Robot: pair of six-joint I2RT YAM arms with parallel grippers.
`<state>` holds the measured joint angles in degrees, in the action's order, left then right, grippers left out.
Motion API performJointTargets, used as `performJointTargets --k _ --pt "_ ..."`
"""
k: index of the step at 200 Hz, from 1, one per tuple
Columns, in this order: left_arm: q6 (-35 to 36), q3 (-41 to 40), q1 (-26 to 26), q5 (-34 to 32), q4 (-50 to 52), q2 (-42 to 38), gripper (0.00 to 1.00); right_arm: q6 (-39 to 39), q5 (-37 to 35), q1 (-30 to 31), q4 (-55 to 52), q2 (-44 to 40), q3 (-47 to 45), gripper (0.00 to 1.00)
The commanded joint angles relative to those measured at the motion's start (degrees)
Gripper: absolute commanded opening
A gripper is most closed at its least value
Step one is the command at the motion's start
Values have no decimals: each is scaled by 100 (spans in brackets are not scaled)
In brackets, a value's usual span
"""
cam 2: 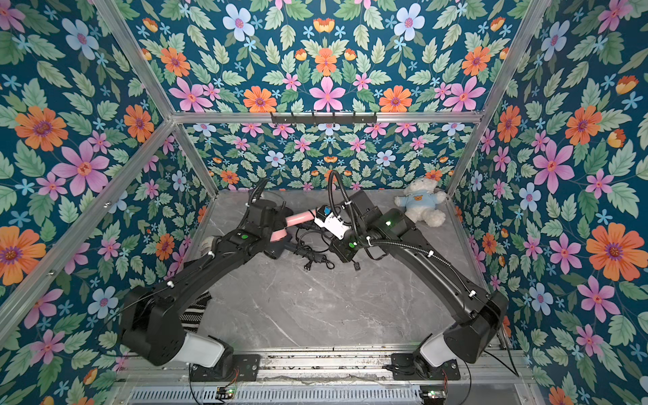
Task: Wrap the cord around the hair dryer
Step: Wrap the power cord around the hair dryer.
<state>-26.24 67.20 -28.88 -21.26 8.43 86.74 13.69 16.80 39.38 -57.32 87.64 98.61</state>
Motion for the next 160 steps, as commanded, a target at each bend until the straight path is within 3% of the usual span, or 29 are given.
performJointTargets --k 1,49,75,101,126,160 --pt "762 332 -79 1390 293 359 0 501 -422 -84 -439 350 687 0" --pt "1351 135 -91 3781 435 507 0 381 -587 -996 -385 1120 1644 0" --pt "1700 -165 -82 5454 268 264 0 227 -320 -1725 -262 1451 1690 0" --pt "1666 -433 -76 6508 -192 -83 0 191 -32 -2260 -115 1782 1445 0" --pt "878 -825 142 7197 -1426 -469 0 93 372 -2563 230 1943 841 0" --pt "-1240 -1569 954 6809 -3773 -902 0 -147 494 -2693 861 1800 -270 0"
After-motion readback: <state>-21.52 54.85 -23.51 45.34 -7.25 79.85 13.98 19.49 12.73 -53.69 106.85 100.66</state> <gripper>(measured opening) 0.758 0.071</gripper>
